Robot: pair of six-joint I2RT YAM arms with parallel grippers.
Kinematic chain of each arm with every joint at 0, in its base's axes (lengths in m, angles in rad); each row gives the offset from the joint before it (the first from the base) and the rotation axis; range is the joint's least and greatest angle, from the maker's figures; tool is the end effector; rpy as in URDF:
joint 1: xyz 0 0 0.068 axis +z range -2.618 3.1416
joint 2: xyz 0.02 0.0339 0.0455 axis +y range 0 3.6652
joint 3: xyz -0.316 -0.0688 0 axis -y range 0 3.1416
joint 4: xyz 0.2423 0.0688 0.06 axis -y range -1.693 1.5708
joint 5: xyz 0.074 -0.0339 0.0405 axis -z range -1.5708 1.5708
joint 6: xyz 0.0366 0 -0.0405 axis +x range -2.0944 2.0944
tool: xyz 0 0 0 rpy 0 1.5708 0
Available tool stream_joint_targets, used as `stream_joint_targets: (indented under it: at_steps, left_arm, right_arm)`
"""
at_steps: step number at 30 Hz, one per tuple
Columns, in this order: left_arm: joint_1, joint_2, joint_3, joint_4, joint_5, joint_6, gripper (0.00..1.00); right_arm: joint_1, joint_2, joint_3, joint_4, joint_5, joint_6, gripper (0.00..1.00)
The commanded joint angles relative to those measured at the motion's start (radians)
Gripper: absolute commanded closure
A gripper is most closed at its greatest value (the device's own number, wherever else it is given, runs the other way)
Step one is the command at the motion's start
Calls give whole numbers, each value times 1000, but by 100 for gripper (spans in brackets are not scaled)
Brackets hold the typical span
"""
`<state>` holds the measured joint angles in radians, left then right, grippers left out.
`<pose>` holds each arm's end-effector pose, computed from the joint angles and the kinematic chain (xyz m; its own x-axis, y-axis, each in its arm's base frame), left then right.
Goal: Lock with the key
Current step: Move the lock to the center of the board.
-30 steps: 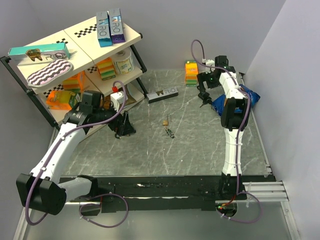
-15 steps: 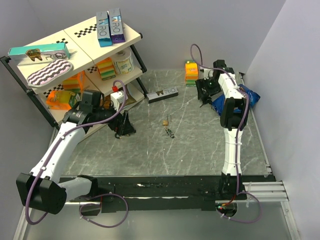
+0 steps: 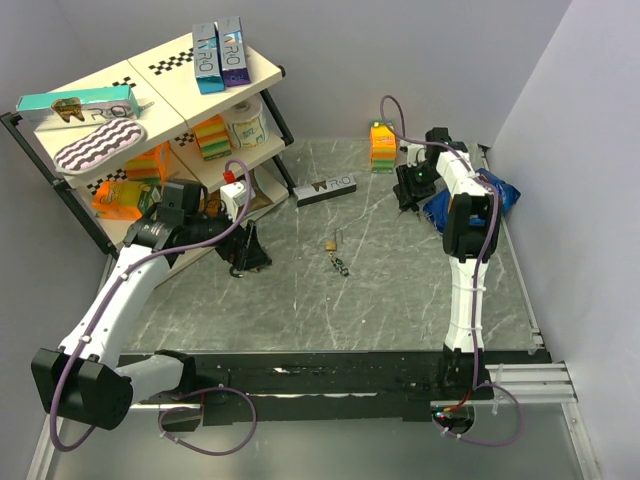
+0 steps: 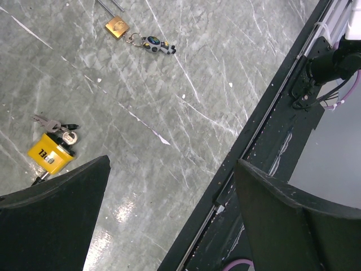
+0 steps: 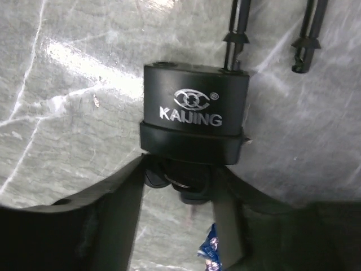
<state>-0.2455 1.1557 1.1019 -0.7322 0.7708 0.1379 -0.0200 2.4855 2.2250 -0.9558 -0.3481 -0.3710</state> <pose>0.1961 -0.0754 0.3786 -0.5902 0.2495 -0.7677 0.7401 0.5471 -0.3911 0.5577 0.0013 0.2002 -0.8377 -0.3241 -0.4395 -0.4327 0.8849 0.1723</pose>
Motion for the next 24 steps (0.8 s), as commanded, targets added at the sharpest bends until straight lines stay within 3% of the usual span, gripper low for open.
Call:
stream_joint_targets:
  at_steps: [1,6,12,19,20,23,24]
  left_arm:
    - [0,-14,46,4,24,17,4]
    - [0,-17,49,-9,25,26,4]
    - [0,-21,41,-4,16,22,4]
    - [0,-28,38,-18,22,32,4]
    - [0,-28,38,-18,22,31,4]
    - [0,-28,32,-12,27,28,4]
    - [0,-30,30,-10,25,25,4]
  right_arm:
    - [15,-51,-53,-41,23,63,50]
    - [41,-97,-116,-32,14,78,68]
    - [101,-223,-329,-3,-12,46,73]
    - [114,-362,-562,-32,-95,-3,72]
    - [114,-379,-583,-28,-91,-9,70]
    - [111,-440,-639,2,-55,-14,30]
    - [112,-451,-646,12,-39,-6,10]
